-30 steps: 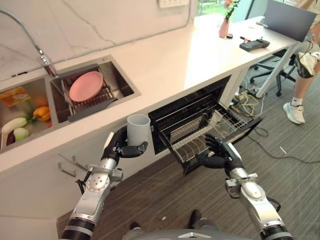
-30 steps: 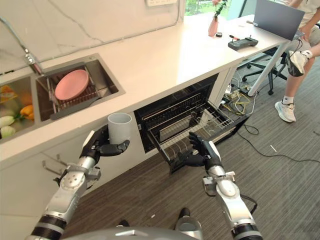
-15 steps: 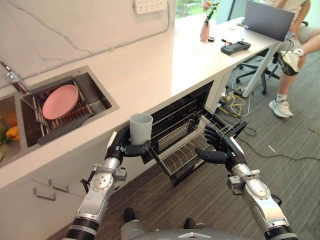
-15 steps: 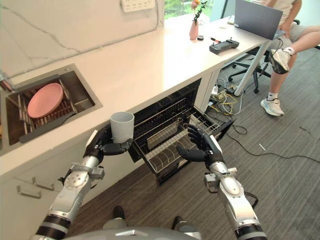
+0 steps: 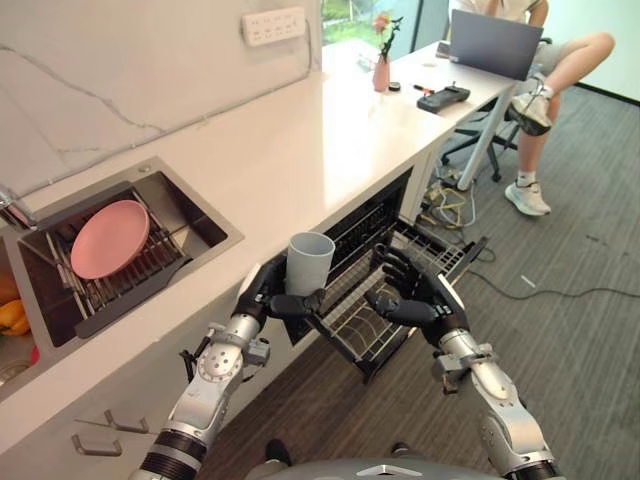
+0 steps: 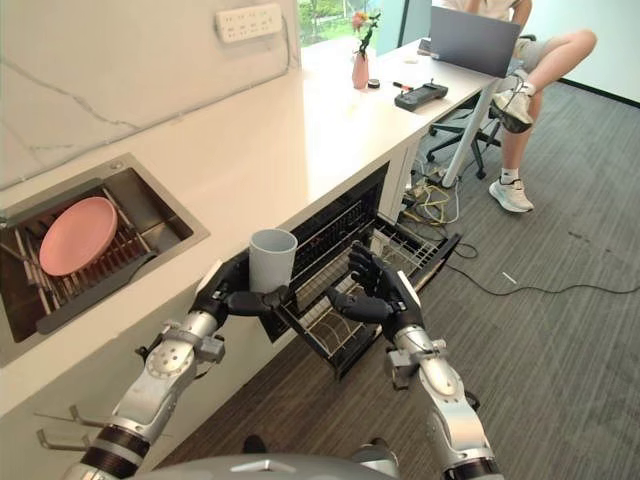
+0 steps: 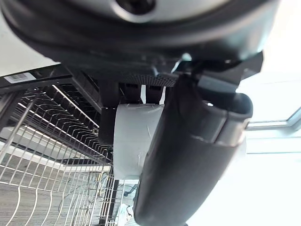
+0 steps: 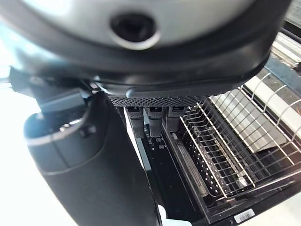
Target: Place the dishes in the dishwasher.
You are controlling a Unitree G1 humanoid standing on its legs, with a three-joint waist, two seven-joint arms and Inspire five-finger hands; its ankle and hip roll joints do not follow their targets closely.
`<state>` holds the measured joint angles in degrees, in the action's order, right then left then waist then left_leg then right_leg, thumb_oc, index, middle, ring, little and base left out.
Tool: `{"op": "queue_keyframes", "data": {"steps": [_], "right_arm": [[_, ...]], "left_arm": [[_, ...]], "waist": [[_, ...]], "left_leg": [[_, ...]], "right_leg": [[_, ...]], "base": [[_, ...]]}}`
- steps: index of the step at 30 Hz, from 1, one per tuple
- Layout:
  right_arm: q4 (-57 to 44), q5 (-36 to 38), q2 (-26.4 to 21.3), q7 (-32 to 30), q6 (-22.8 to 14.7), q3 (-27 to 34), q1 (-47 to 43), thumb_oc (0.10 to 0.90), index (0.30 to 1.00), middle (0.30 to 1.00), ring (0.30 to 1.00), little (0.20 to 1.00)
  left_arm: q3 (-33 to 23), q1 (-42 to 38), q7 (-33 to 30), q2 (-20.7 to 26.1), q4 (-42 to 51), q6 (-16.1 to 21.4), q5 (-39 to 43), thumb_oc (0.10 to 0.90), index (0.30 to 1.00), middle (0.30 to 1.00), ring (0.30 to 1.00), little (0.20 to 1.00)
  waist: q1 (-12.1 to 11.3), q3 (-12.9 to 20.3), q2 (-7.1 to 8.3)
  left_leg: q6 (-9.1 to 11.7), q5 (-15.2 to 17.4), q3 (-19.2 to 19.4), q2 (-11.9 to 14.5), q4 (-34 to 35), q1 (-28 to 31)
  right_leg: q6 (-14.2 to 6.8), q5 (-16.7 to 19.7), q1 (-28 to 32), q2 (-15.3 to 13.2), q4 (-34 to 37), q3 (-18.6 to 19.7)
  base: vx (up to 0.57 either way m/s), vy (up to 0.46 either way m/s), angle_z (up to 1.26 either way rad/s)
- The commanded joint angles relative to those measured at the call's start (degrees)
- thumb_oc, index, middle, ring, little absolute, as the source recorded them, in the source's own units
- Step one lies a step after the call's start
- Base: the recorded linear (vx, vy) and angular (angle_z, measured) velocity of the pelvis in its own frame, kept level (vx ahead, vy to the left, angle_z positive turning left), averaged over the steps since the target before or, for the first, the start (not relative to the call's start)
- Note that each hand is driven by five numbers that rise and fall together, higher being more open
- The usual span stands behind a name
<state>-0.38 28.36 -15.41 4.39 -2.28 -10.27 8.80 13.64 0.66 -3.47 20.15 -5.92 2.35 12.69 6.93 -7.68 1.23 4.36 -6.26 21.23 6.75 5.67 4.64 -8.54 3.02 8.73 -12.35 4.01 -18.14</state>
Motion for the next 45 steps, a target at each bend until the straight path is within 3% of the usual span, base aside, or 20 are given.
{"op": "queue_keyframes", "data": {"steps": [1,6,11,13,21,24,35,40,45], "right_arm": [[-7.96,8.55,0.95,-1.3,-3.98,-1.41,-5.01,0.8,0.9,0.9,0.9,0.9],[-11.01,15.5,2.46,-6.99,-3.66,-8.82,-9.46,0.8,0.9,0.9,0.9,0.9],[-12.18,14.96,2.79,-11.76,-4.64,-13.03,-15.34,0.8,0.9,0.9,0.9,0.9],[-10.55,13.43,5.43,-17.9,-6.29,-14.9,-21.52,0.8,0.9,0.9,0.9,0.9],[-6.56,7.2,11.43,-31.48,-9.17,-15.6,-28.48,0.8,0.9,0.9,0.9,0.9],[-5.53,4.64,13.97,-38.55,-11.15,-15.85,-29.06,0.8,0.9,0.9,0.9,0.9],[1.37,7.87,19.65,-49.33,-13.04,-14.14,-33.41,0.8,0.9,0.9,0.9,0.9],[4.69,8.28,20.71,-49.92,-12.38,-14.19,-35.16,0.8,0.9,0.9,0.9,0.9],[9.09,4.94,19.55,-47.27,-9.4,-14.97,-35.43,0.8,0.9,0.9,0.9,0.9]], "left_arm": [[0.05,-12.13,-5.72,-0.89,-1.05,5.21,-5.11,0.4,0.3,0.3,0.3,0.3],[6.69,-21.38,-14.86,-4.54,-7.92,2.92,-10.7,0.4,0.3,0.3,0.3,0.3],[11.08,-28.95,-21.1,-7.05,-12.81,2.35,-13.98,0.4,0.3,0.3,0.3,0.3],[13.41,-33.19,-26.22,-9.45,-16.19,1.16,-14.92,0.4,0.3,0.3,0.3,0.3],[18.12,-32.4,-31.57,-12.02,-15.57,-1.91,-18.73,0.4,0.3,0.3,0.3,0.3],[20.11,-33.9,-36.74,-13.76,-17.41,-3.5,-19.04,0.4,0.3,0.3,0.3,0.3],[22.24,-33.98,-38.77,-15.5,-18.73,-5.76,-17.45,0.4,0.3,0.3,0.3,0.3],[22.79,-34.74,-38.27,-16.15,-19.76,-5.88,-16.29,0.4,0.3,0.3,0.3,0.3],[22.82,-35.69,-36.41,-16.32,-20.87,-5.17,-15.65,0.4,0.3,0.3,0.3,0.3]], "waist": [[-1.06,3.1,-1.45],[-0.54,3.44,-1.09],[-0.29,3.4,-1.22],[-0.11,3.41,-1.61],[-1.52,3.67,-2.02],[-2.33,3.81,-2.07],[-3.96,4.32,-2.29],[-4.31,4.38,-2.29],[-4.38,4.38,-2.15]], "left_leg": [[0.04,7.83,1.48,0.67,-0.67,6.04],[-0.36,8.12,2.82,0.15,-0.67,6.71],[-0.48,8.05,2.74,-0.02,-0.67,6.67],[-0.61,8.05,2.77,-0.1,-0.67,6.72],[-0.59,7.83,1.31,0.06,-0.67,6.22],[-0.39,7.31,0.46,0.36,-0.67,5.8],[-0.11,7.11,-0.64,0.53,-0.67,5.59],[-0.12,6.96,-0.85,0.6,-0.67,5.42],[-0.04,6.98,-1.03,0.67,-0.67,5.31]], "right_leg": [[-2.67,-1.71,-4.8,-2.19,-3.51,0.36],[-3.07,-0.66,-5.19,-2.32,-2.65,1.38],[-3.13,-0.35,-5.34,-2.55,-2.6,1.2],[-3.15,-0.06,-5.38,-2.66,-2.37,1.15],[-2.79,0.08,-3.89,-2.77,-1.66,-1.27],[-2.5,0.0,-3.16,-2.67,-1.45,-2.68],[-2.11,0.02,-1.67,-2.47,-0.62,-4.41],[-2.02,-0.04,-1.6,-2.43,-0.59,-4.61],[-1.9,-0.2,-1.43,-2.32,-0.53,-4.75]], "base": [[0.0,0.006,-0.3],[-0.01,-0.001,-0.24],[-0.02,-0.003,-0.08],[-0.01,0.003,-0.03],[0.0,-0.002,0.02],[0.0,-0.019,0.19],[0.0,-0.003,0.1],[0.0,0.0,0.0],[0.0,0.0,0.0]]}}
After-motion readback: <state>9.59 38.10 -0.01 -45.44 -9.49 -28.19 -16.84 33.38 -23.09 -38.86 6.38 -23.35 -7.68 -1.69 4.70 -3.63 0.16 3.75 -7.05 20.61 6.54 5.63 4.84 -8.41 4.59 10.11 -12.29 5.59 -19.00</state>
